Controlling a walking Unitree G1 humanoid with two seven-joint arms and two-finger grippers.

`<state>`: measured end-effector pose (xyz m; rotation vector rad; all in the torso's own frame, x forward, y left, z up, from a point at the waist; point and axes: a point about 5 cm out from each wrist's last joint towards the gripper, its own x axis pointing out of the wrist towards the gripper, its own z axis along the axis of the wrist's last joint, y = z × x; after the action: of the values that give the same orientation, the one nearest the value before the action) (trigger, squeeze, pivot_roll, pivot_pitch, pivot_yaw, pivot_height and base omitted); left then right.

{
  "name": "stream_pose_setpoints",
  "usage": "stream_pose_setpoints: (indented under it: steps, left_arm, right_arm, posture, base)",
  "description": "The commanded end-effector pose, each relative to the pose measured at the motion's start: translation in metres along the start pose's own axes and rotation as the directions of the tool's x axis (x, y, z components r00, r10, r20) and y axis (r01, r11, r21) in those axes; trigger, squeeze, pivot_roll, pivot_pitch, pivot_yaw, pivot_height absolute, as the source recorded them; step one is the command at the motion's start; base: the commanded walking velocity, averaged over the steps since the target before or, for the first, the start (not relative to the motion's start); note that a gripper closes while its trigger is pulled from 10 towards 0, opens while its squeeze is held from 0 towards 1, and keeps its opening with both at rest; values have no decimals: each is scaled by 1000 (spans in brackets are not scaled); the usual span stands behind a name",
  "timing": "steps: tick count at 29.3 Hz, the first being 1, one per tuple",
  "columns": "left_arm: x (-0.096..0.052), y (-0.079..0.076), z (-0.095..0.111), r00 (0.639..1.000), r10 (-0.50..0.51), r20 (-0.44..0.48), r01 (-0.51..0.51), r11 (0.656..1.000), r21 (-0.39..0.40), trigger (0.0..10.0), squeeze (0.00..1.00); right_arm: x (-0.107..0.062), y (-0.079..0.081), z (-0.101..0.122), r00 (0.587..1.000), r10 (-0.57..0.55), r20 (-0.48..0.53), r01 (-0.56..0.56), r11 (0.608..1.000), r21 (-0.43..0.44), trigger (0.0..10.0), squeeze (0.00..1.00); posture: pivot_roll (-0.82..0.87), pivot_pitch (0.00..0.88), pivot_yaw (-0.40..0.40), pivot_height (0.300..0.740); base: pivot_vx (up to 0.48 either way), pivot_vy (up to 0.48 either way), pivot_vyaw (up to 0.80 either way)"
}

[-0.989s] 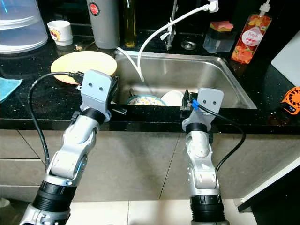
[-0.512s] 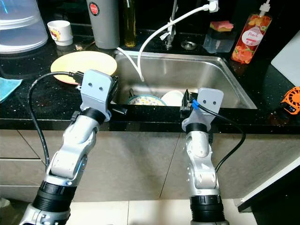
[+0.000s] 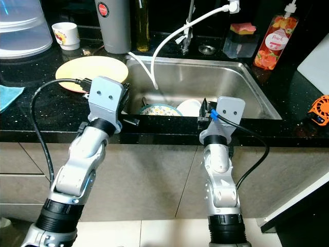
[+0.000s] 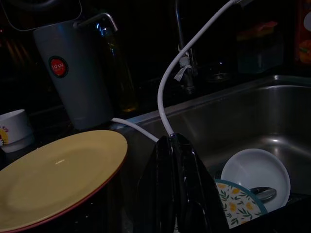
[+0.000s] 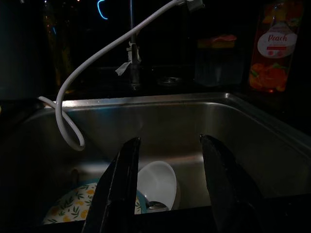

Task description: Kitchen organization

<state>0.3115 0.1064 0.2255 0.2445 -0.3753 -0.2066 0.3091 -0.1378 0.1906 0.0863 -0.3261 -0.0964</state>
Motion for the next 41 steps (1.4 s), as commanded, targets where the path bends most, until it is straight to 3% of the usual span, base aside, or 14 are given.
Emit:
stream_pose_setpoints:
  steps: [1,41]
  left_arm:
    - [-2,-3,0,1000,-16,-4,16,1000,5,10000,0]
    - [-2,-3,1,1000,-18,-6,18,1000,6,10000,0]
  right_arm:
    - [-1,-2,-2,1000,-12,-15,12,1000,-3,10000,0]
    - [-2,-2,-3,1000,-13,-17,13,1000,-3,10000,0]
  posture:
    - [210,0,-48,740]
    - [212,0,-48,740]
  base:
    - [0,0,0]
    - [0,0,0]
